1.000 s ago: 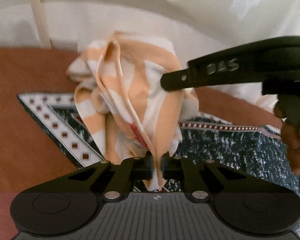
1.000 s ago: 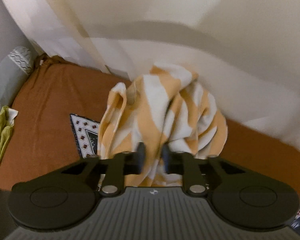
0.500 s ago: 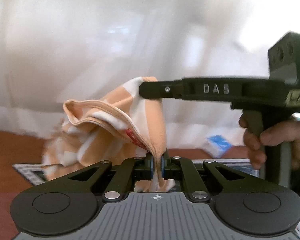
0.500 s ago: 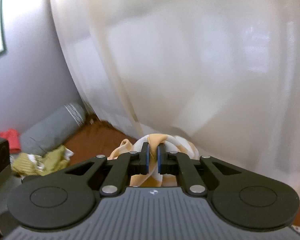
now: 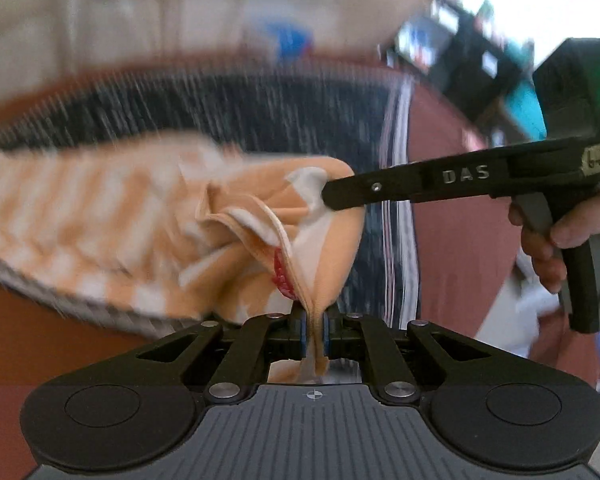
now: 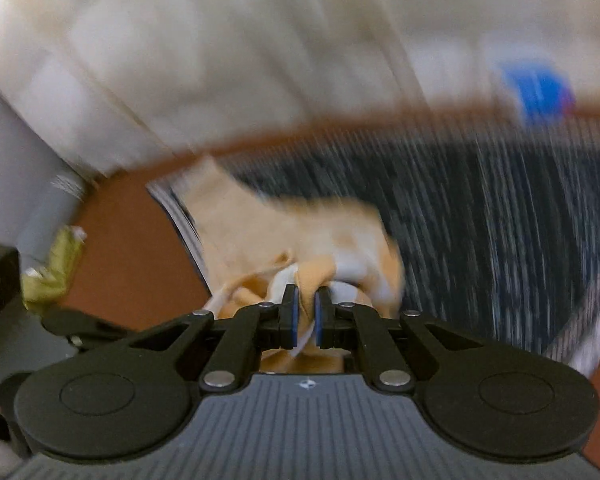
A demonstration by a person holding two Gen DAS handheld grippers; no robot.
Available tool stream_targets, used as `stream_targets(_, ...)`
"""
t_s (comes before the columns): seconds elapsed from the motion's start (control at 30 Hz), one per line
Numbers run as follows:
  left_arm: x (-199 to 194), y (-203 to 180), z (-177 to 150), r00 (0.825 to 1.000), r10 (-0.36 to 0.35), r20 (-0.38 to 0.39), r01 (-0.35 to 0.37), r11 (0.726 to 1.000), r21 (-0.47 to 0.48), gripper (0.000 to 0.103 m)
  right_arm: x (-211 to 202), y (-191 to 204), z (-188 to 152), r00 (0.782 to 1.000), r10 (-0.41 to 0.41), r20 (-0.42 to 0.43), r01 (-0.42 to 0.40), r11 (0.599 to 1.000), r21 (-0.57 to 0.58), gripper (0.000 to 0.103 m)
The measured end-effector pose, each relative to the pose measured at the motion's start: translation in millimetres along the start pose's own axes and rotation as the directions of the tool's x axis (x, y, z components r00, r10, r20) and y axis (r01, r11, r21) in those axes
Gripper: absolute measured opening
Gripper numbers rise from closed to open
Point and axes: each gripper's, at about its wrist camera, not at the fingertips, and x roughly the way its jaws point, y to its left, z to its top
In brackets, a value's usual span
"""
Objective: Fold clothes
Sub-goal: 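Lift and shake the shirt out, spreading it over the rug with both tools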
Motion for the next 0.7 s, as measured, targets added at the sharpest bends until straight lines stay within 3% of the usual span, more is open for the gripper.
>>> stream_targets(0.03, 12.8, 3.1, -6.8, 1.0, 0.007, -0.029, -0.007, 1.0, -0.004, 0.006, 7.6, -9.6, -13.7, 0.999, 0.0, -0.033, 0.001, 1.0, 0.03, 0.009)
stream_targets(0.07, 25.5, 6.3, -13.6, 0.998, 0.014, -0.057, -0.014, 1.0, -0.007, 0.016, 15.4, -18.7, -26.0, 0.998, 0.005, -0.069, 0.0, 0.998, 0.06, 0.01)
stream_targets(0.1, 31.7, 7.8, -19.9, 0.997, 0.023, -0.074, -0.025, 1.0, -0.018, 0.033, 22.6, -26.0, -36.3, 0.995, -0.001, -0.102, 0.008, 0.997, 0.075, 0.01)
stream_targets(0.17, 28.7, 7.0, -31.2, 0.995, 0.048, -0.083, -0.052, 0.997, -0.056, 0.04, 33.5, -35.1, -49.2, 0.987, -0.028, -0.157, 0.039, 0.997, 0.07, 0.015)
stream_targets(0.23, 23.2, 6.2, -39.7, 0.994, 0.072, -0.084, -0.079, 0.993, -0.093, 0.05, 35.6, -38.2, -51.7, 0.979, -0.033, -0.199, 0.045, 0.997, 0.055, 0.028)
stream_targets(0.3, 2.5, 3.8, -41.3, 0.994, 0.101, -0.041, -0.105, 0.986, -0.131, 0.063, 26.0, -38.9, -44.1, 0.982, -0.046, -0.183, 0.051, 0.998, 0.022, 0.042)
stream_targets(0.37, -16.4, 3.6, -45.9, 0.988, 0.155, 0.015, -0.15, 0.972, -0.182, 0.071, 9.8, -32.0, -31.7, 0.992, -0.058, -0.116, 0.053, 0.997, -0.049, 0.042)
stream_targets(0.43, -33.3, 6.2, -49.0, 0.974, 0.216, 0.063, -0.195, 0.95, -0.244, 0.074, -6.4, -21.6, -18.1, 0.998, -0.053, -0.039, 0.047, 0.99, -0.13, 0.042)
stream_targets(0.53, -41.9, 18.9, -44.4, 0.953, 0.29, 0.09, -0.241, 0.901, -0.36, 0.075, -16.5, -2.7, 3.4, 0.999, 0.03, 0.024, -0.024, 0.974, -0.226, 0.045)
stream_targets(0.6, -42.3, 29.0, -39.2, 0.937, 0.339, 0.084, -0.277, 0.867, -0.414, 0.075, -7.3, 6.5, 11.4, 0.996, 0.093, 0.001, -0.09, 0.965, -0.248, 0.046)
stream_targets(0.7, -39.7, 39.0, -35.7, 0.919, 0.388, 0.065, -0.314, 0.822, -0.475, 0.076, 26.9, 16.2, 13.7, 0.989, 0.121, -0.082, -0.137, 0.962, -0.238, 0.046)
